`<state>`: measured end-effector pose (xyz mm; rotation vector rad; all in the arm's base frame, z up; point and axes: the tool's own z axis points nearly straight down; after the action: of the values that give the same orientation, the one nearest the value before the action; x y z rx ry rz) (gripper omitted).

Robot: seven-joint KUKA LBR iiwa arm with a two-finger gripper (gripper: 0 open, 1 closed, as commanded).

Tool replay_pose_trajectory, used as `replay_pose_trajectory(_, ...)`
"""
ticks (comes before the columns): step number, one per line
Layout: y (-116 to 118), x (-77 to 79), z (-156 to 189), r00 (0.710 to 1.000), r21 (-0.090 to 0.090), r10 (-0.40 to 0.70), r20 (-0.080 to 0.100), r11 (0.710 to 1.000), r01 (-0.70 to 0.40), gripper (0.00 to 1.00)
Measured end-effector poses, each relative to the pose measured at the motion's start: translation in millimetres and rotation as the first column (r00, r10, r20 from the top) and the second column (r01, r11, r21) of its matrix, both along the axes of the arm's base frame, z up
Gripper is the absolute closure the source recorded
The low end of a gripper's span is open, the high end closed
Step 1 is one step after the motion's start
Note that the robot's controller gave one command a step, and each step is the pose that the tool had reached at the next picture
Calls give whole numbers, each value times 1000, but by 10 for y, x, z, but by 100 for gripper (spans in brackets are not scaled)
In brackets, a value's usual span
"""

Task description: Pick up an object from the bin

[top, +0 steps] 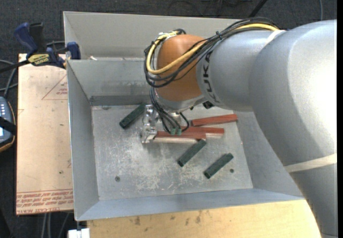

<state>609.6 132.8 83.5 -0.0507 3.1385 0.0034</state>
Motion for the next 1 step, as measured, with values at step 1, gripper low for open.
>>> replay_pose_trajectory(1, 1, 0, 1, 1000, 0, 0, 0, 1000, 0, 0)
